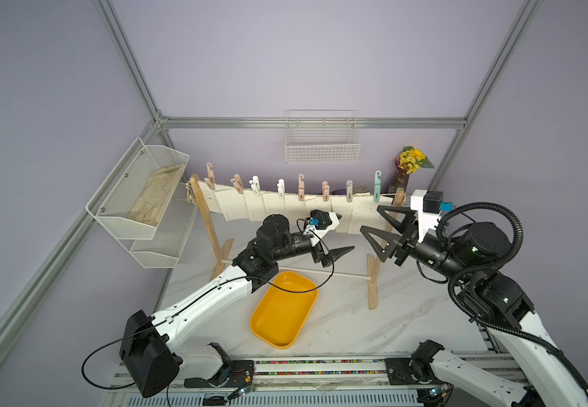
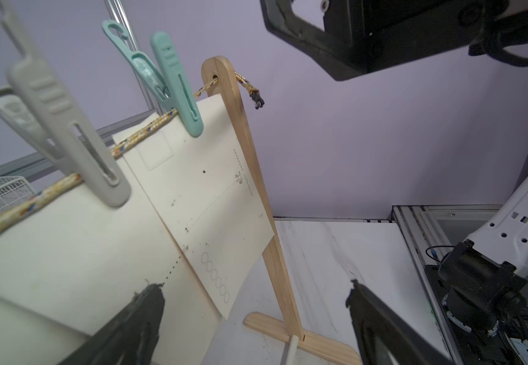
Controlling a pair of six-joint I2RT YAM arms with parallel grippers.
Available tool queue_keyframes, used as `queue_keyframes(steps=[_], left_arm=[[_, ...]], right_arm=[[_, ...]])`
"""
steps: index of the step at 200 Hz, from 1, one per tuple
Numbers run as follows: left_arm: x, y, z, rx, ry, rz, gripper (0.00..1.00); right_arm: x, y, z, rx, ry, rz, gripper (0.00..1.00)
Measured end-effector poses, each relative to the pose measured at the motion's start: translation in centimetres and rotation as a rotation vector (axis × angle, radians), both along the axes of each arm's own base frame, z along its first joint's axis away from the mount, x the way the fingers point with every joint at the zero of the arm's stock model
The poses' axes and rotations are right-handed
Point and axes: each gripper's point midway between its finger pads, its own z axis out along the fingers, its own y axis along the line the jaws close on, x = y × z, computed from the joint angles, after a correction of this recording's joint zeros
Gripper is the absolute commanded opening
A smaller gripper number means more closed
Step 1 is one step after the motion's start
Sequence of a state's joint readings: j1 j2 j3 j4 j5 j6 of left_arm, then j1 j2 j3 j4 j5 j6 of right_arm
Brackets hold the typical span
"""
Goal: Remove the postcards from the strings
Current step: Pinch the postcard on the clothesline.
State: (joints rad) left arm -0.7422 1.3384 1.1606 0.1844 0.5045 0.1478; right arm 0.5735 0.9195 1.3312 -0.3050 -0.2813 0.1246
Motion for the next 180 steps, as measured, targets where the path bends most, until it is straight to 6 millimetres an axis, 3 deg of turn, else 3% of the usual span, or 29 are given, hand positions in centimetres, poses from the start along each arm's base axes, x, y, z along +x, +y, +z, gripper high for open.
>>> queue_keyframes(steps=[47,90,120,142,180], left_arm=[[2.1,-1.3,-1.4,0.01,0.045,0.03,0.93],[3.9,-2.6,-3.2,0.032,0.078,0.047,0.94],[4.3,-3.2,-3.9,0.041,0.089,0.039,0.93],[4.2,-3.3,-4.0,0.04,0.09,0.027,0.93],[3.7,-3.4,-3.5,0.027,0.077,0.0,0.9]], right_arm=[[5.9,0.7,5.2,-0.007,-0.099,-0.163,0.89],[8.8,0.5,7.3,-0.052,-0.11,-0.239,0.9],[10.6,-2.6,7.3,-0.048,-0.073,-0.279,0.86],[12.5,-5.0,6.2,-0.034,-0.008,-0.281,0.85],[13.4,-5.3,3.9,-0.04,0.079,-0.134,0.87]])
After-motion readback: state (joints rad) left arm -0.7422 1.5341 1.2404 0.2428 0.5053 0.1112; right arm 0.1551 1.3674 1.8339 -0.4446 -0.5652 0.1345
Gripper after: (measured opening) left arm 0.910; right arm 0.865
